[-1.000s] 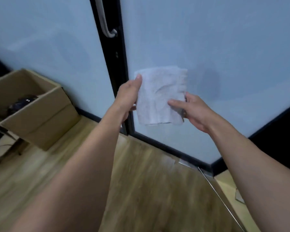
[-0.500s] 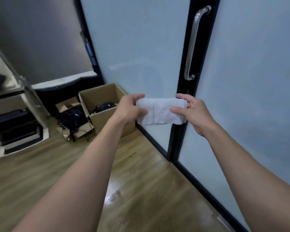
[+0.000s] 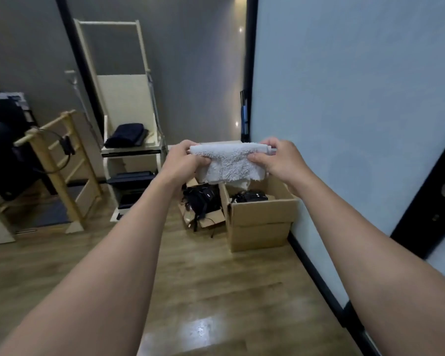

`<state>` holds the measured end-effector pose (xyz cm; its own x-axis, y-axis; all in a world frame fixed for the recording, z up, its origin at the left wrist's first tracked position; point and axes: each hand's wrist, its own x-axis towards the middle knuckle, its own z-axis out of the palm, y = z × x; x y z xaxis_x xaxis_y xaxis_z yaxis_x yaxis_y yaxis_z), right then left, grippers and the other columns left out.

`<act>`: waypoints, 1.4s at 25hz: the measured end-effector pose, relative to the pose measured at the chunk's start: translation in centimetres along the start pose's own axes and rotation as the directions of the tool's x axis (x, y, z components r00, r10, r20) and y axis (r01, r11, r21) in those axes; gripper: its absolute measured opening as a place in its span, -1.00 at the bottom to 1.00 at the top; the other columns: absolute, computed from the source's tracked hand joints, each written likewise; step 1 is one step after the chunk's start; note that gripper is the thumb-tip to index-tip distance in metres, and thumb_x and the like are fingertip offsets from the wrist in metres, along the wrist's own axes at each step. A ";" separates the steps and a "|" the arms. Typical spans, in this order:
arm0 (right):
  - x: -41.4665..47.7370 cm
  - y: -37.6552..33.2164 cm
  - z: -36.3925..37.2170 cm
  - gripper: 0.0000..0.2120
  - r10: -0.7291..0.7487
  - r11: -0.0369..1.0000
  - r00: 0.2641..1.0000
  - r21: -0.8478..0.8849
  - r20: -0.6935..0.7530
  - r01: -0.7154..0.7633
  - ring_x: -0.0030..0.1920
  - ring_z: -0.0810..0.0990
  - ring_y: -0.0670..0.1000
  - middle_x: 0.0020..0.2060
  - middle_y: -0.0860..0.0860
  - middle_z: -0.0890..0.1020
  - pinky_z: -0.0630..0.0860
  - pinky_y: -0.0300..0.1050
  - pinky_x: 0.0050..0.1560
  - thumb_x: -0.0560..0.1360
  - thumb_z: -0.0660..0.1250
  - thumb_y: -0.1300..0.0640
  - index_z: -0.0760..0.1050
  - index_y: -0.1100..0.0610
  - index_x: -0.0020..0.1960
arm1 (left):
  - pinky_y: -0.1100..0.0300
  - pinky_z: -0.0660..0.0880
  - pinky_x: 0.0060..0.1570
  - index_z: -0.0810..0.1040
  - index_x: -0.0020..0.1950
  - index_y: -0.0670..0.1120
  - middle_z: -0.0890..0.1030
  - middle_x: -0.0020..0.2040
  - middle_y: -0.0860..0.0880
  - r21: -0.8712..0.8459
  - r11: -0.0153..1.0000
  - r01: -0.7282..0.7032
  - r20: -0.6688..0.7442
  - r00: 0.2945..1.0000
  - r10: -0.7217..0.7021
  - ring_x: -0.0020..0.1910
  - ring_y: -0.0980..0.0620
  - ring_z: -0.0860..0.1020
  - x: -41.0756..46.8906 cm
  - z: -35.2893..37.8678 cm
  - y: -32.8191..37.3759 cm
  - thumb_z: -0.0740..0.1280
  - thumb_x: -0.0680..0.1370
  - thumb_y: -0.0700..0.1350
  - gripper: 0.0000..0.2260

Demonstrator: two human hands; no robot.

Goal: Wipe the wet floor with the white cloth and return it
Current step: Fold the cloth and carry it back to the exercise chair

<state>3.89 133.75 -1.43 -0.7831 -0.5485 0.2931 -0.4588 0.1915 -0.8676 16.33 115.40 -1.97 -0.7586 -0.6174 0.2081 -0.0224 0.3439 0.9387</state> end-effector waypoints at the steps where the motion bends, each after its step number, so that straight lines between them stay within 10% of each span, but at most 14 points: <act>1: 1.2 -0.8 1.9 -0.87 0.027 0.996 0.999 0.082 0.032 -0.029 -0.19 0.64 -0.05 -0.15 0.00 0.65 0.49 -0.26 -0.37 0.45 0.47 0.11 0.52 0.03 -0.08 | 0.12 0.55 -0.18 0.52 -0.01 -0.07 0.61 -0.07 -0.05 -0.075 0.997 0.022 0.007 1.000 -0.022 -0.07 -0.02 0.60 0.8 -1.8 -0.4 0.39 0.46 -0.29 -0.82; 5: 6.0 -3.6 10.9 -0.86 0.088 0.917 0.994 0.385 0.066 -0.107 -0.22 0.70 -0.04 -0.18 -0.03 0.69 0.50 -0.26 -0.46 0.48 0.43 0.14 0.50 0.07 -0.01 | 0.16 0.58 -0.36 0.49 0.05 -0.03 0.61 -0.01 -0.06 -0.256 0.967 0.007 -0.081 0.996 -0.029 -0.13 0.03 0.63 4.4 -9.1 -2.4 0.32 0.54 -0.25 -0.85; 10: 12.7 -4.9 19.8 -0.72 0.125 0.806 0.989 0.573 0.084 -0.150 -0.12 0.71 0.03 -0.03 0.09 0.69 0.64 0.02 -0.19 0.44 0.48 0.14 0.52 0.12 0.11 | 0.01 0.65 -0.12 0.56 0.17 -0.11 0.67 -0.01 -0.08 -0.338 0.941 0.011 -0.238 0.967 -0.097 -0.08 -0.04 0.68 9.9 -15.7 -6.3 0.39 0.52 -0.18 -0.77; 19: 30.3 -4.6 33.4 -0.86 0.093 0.757 0.977 0.624 0.190 -0.194 -0.13 0.72 0.03 -0.08 0.07 0.71 0.65 0.02 -0.15 0.47 0.45 0.16 0.58 0.09 0.02 | 0.20 0.58 -0.36 0.49 0.05 -0.02 0.61 -0.04 -0.02 -0.197 0.979 0.054 -0.430 0.893 -0.136 -0.15 0.02 0.65 26.4 -23.7 -12.9 0.32 0.57 -0.08 -0.91; 35: 61.4 -3.1 63.1 -0.79 0.239 0.716 0.930 0.597 0.278 -0.362 0.02 0.67 0.13 0.02 0.16 0.67 0.62 0.09 0.07 0.52 0.25 0.37 0.57 0.22 0.10 | 0.23 0.59 -0.15 0.63 0.03 -0.10 0.65 -0.09 0.01 -0.191 0.967 0.169 -0.449 0.861 -0.239 -0.09 0.10 0.63 61.1 -42.2 -30.7 0.28 0.55 -0.28 -0.83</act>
<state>-16.30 48.15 -6.09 -0.7216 -0.6908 -0.0461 0.2054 -0.1500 -0.9671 -1.84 37.25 -6.52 -0.3557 -0.9313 0.0780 -0.0255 0.0931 0.9953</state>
